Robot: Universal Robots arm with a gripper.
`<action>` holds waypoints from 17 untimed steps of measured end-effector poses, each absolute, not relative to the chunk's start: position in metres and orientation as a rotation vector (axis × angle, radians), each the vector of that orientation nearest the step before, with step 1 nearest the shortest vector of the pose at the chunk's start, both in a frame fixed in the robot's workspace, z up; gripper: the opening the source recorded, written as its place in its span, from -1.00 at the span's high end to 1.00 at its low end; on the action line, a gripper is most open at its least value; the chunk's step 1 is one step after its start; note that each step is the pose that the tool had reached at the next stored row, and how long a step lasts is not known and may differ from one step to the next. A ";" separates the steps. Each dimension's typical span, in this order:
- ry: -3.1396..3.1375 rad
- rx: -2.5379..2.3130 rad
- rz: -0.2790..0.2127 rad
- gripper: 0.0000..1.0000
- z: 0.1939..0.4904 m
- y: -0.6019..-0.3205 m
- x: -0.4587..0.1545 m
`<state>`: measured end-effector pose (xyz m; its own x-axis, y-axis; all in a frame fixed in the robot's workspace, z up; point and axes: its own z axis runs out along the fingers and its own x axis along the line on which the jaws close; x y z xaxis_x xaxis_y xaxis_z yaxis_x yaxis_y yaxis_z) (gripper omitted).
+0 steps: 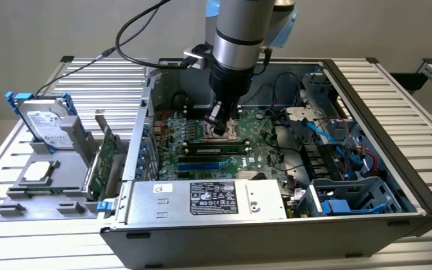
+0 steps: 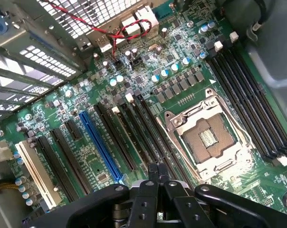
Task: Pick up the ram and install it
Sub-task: 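Press down the ram until it locks into place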
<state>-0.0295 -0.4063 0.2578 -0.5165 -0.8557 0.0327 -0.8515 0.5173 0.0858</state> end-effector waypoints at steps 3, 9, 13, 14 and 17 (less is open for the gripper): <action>-2.700 1.462 -0.092 0.79 0.260 -0.406 -0.030; -2.745 1.374 -0.089 0.79 0.261 -0.406 -0.029; -2.771 1.319 -0.083 0.79 0.262 -0.406 -0.030; -2.777 1.305 -0.081 0.79 0.262 -0.406 -0.030; -2.795 1.263 -0.074 0.79 0.262 -0.406 -0.029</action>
